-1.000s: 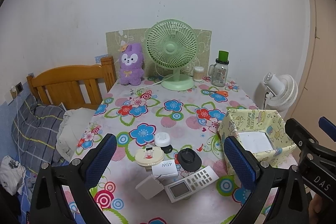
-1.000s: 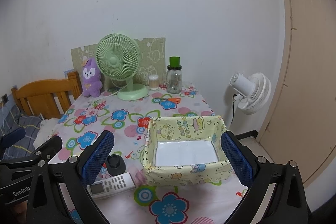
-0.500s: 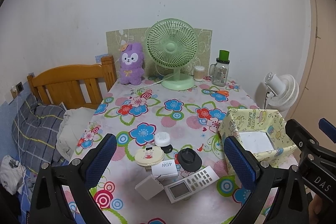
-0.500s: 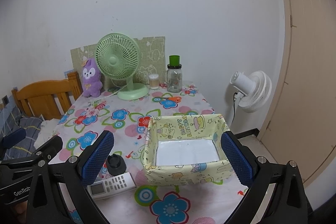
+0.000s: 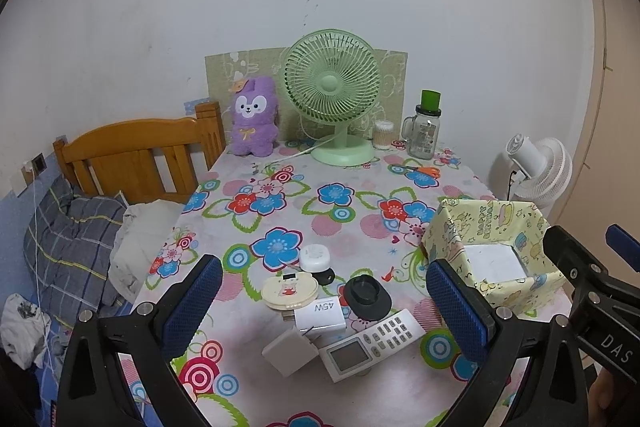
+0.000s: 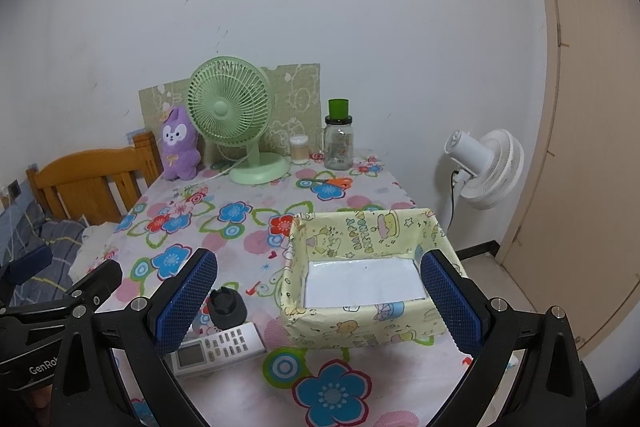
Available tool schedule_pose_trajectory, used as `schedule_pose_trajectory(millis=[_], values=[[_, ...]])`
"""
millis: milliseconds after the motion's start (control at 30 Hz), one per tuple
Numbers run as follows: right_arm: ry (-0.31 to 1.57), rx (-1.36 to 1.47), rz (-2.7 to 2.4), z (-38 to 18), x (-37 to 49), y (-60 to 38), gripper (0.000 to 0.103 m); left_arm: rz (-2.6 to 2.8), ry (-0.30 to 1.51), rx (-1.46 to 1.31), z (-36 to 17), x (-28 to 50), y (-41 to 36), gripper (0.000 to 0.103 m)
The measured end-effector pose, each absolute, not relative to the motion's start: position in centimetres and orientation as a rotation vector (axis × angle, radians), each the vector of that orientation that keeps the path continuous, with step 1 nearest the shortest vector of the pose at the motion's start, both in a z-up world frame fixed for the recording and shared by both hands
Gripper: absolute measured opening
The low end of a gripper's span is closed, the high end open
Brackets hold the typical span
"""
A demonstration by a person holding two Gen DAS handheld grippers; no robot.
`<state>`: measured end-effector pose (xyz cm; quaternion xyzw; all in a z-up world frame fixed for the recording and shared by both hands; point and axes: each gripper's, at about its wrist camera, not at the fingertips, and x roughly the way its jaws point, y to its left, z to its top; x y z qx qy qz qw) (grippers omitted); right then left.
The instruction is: Organize rigid objects
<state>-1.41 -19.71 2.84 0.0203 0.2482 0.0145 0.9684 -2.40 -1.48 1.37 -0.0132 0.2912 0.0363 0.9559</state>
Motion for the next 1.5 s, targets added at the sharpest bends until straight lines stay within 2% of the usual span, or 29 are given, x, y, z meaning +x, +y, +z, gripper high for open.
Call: schedule_pose_trajectory(millis=[1000,1500], values=[[0.568,0.035,0.018,-0.4,-1.4,-15.8,0.103,0.042,0.695,0.02,-3.5,-1.1,1.0,0.103],[0.662,0.105,-0.025,-5.6,-0.5,-13.7,0.103,0.054,0.783,0.0,-8.7,0.1,3.7,0.103]])
